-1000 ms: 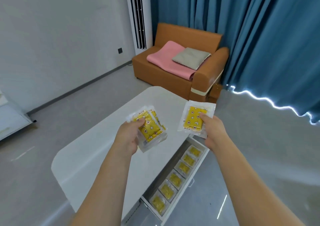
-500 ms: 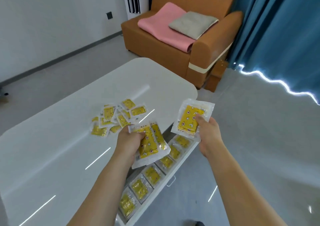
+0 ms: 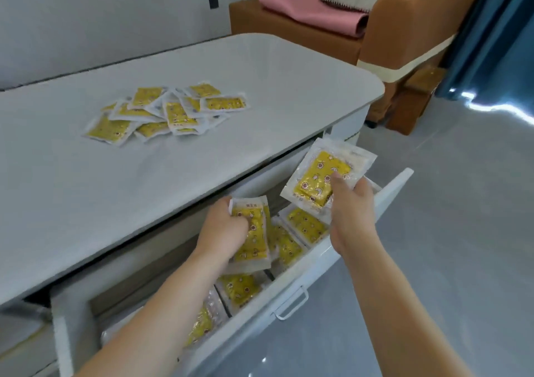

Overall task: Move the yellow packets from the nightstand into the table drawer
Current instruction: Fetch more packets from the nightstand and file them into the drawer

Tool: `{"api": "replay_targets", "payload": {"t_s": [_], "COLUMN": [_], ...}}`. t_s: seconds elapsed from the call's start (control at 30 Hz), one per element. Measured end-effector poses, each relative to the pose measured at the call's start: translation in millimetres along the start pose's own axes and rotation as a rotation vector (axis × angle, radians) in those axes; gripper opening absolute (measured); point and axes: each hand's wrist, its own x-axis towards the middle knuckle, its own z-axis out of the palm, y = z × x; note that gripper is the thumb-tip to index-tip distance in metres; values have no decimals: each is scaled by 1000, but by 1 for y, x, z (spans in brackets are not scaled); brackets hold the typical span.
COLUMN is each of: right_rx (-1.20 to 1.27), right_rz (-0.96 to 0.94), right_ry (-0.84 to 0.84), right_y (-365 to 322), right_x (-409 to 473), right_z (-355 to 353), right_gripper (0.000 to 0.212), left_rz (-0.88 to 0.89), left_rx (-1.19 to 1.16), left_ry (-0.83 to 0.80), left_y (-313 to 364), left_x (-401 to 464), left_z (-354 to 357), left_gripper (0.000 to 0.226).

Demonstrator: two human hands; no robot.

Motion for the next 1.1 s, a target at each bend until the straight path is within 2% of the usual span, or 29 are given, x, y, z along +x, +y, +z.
{"api": "replay_targets", "payload": {"t_s": [0.1, 0.17, 0.23, 0.3, 0.4, 0.47, 0.6, 0.7, 0.9, 0.97, 1.1], "right_rx": [-23, 7, 45, 59, 64, 73, 110, 104, 90, 79, 60], "right_rz": [-62, -75, -60, -52, -59, -64, -79, -95, -118, -120, -126], "right_ry": [-26, -48, -67, -81, -92, -97, -113, -124, -133, -129, -125], "right_y": [17, 18, 16, 15, 20, 23, 26, 30, 34, 34, 36], "right_x": [6, 13, 17, 20, 28, 33, 37, 39, 41, 41, 41], "right_z": [4, 5, 5, 7, 13, 16, 20, 21, 22, 22, 23], "right_gripper": [1, 4, 16, 21, 7, 7, 9, 12, 14, 14, 13], "left_rz": [-74, -165, -258, -334, -380, -407, -446, -424, -341, -242, -53], "left_rx": [-134, -233, -290, -296, -248, -239, -300, -272, -237, -87, 280], "left_ry": [37, 49, 29, -13, -38, -59, -46, -25, -3, -14, -23], "left_y": [-21, -24, -26, -29, -37, -41, -51, -61, -63, -61, -55], "left_x": [16, 23, 28, 37, 53, 59, 62, 64, 61, 57, 53], "left_z": [2, 5, 12, 21, 35, 41, 48, 52, 56, 56, 52], "left_gripper": [21, 15, 13, 26, 46, 53, 35, 38, 18, 3, 13]}}
